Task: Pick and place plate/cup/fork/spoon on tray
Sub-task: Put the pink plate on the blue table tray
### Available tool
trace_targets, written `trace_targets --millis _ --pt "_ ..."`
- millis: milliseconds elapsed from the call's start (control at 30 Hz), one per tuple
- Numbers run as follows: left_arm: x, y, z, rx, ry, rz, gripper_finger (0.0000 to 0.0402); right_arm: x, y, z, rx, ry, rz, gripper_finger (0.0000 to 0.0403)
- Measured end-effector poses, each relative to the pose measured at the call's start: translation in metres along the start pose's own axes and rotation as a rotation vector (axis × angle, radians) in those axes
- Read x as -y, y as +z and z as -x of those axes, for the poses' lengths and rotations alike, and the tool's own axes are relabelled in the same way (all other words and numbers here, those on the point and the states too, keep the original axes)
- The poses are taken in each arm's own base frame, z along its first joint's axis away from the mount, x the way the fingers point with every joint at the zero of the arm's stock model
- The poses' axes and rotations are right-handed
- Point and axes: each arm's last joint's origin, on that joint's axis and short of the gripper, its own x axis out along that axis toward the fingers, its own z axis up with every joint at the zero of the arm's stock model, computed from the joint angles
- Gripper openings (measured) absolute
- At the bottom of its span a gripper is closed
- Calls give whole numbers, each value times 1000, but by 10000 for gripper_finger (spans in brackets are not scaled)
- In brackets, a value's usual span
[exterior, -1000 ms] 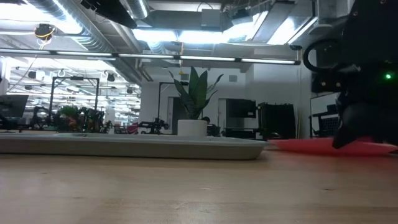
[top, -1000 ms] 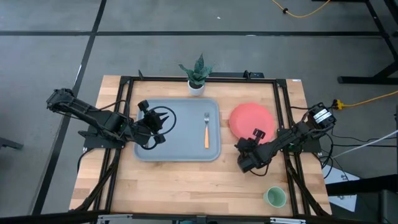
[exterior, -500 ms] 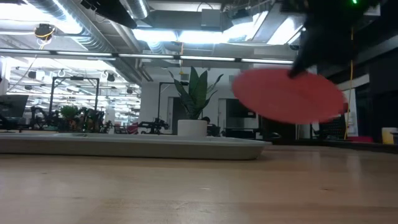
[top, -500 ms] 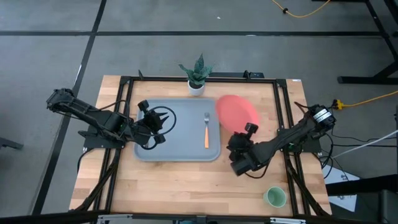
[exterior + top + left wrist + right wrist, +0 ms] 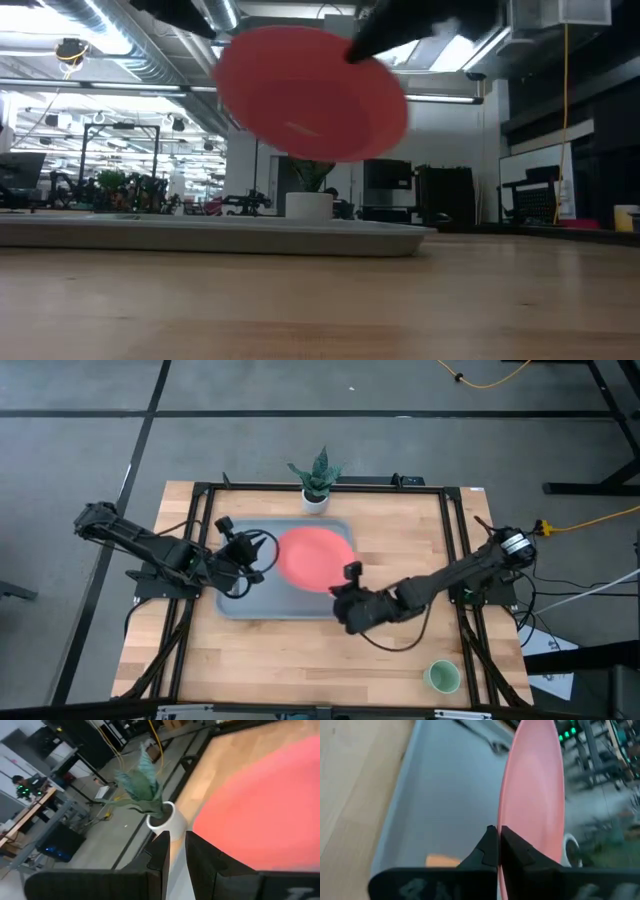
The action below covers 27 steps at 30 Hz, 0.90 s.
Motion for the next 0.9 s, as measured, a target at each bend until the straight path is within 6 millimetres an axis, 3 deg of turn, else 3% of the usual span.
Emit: trace_targets --millis 267,467,667,900 --pt "-15 0 8 18 -26 43 53 4 3 -63 112 128 55 4" --pt "-17 0 9 18 -29 45 53 -8 -6 -103 107 124 121 4" --pt "-17 -1 9 17 -30 44 53 -26 -19 -128 82 165 210 6" --pt "-16 -1 9 16 -30 65 53 -42 -27 -144 67 186 281 55"
